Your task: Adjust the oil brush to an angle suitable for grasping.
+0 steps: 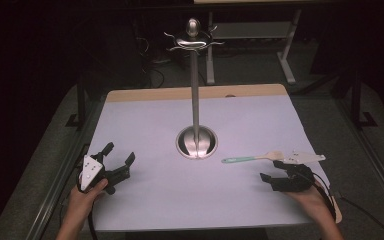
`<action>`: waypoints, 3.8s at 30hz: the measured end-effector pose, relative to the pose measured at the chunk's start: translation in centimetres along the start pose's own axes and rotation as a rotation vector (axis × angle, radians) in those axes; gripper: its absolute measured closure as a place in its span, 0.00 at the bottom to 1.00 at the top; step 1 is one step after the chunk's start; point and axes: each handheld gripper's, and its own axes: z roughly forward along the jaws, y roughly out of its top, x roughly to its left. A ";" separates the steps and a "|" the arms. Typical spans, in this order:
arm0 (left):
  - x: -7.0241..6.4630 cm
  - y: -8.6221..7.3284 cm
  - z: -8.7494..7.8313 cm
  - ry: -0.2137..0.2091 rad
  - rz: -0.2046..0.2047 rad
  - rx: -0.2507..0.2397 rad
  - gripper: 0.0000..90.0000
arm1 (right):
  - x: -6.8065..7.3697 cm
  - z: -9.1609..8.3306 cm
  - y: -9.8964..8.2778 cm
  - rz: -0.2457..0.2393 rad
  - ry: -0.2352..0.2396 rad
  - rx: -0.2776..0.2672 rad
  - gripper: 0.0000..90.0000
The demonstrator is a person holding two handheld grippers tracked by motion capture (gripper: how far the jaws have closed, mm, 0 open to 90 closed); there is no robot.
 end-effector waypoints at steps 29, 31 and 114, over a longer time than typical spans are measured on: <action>0.0 0.0 0.0 0.001 0.000 0.002 0.16 | -2.3 1.4 4.8 0.028 -0.064 -0.056 0.39; 0.0 0.0 0.0 0.001 0.001 0.002 0.16 | -2.9 1.8 4.9 0.045 -0.067 -0.055 0.46; 0.0 0.0 0.0 0.000 0.000 0.000 0.16 | -4.3 2.9 2.8 0.070 -0.091 0.237 1.00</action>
